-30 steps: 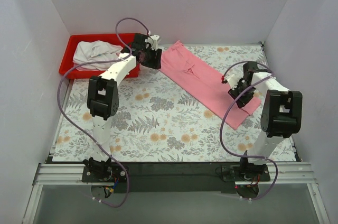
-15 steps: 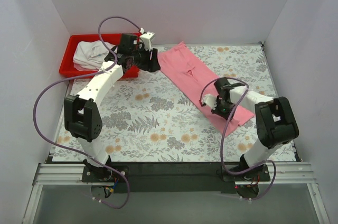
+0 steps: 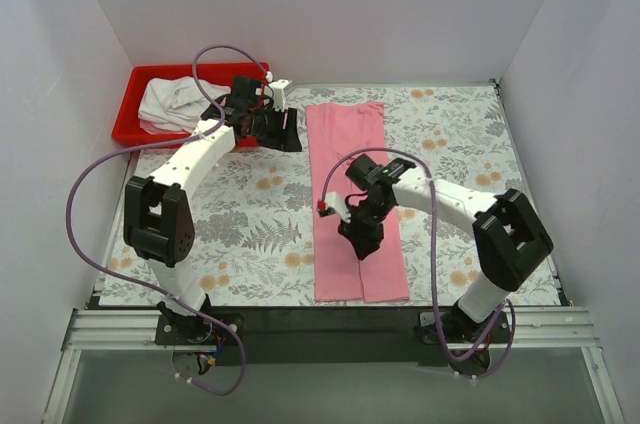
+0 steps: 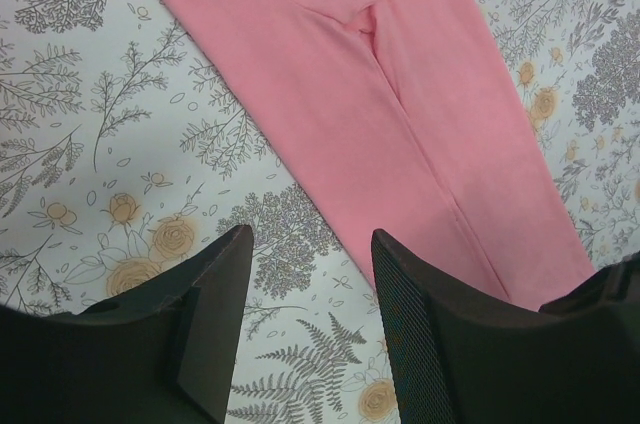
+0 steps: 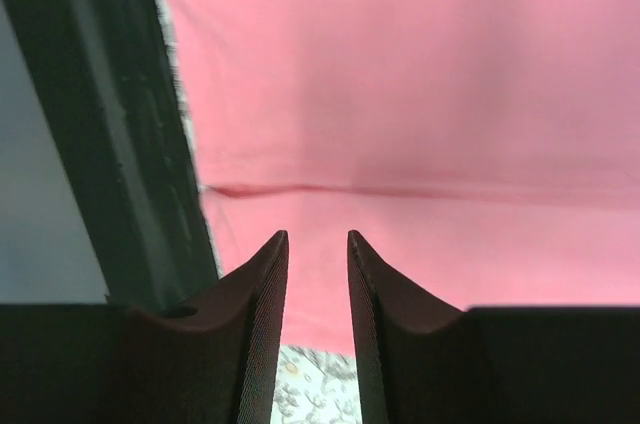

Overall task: Fold and stack the t-shirts
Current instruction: Fold the tshirt

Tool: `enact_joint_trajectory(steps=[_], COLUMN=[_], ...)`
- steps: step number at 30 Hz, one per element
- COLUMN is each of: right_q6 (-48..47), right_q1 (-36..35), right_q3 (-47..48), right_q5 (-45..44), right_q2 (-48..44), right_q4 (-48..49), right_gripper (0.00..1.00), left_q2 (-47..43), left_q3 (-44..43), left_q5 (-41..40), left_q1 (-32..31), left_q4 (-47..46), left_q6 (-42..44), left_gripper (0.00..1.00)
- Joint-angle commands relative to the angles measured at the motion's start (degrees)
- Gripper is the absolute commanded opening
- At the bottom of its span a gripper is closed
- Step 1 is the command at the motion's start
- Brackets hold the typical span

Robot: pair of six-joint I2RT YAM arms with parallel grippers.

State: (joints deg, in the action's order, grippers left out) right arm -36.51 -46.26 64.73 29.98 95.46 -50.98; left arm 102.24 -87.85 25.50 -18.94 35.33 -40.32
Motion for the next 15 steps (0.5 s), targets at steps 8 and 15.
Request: enact_joint_trajectory(steps=[8,15], right_q6=[5.48,13.57], right_q1=[12.24,24.28], right_q3=[1.09,11.02], right_q5=[-9.06,-6.07], right_q2=[-3.27,2.53], right_q4=[5.44,16.78], right_gripper=[0.27,0.24], left_q2=[3.06,7.09], left_q3=[1.72,3.66], left_q5=[1.4,-2.02], left_q1=[-2.85,-4.35], left_q4=[-2.72,-5.53], left_q6=[-0.91,-2.49], left_gripper=[0.45,0.37])
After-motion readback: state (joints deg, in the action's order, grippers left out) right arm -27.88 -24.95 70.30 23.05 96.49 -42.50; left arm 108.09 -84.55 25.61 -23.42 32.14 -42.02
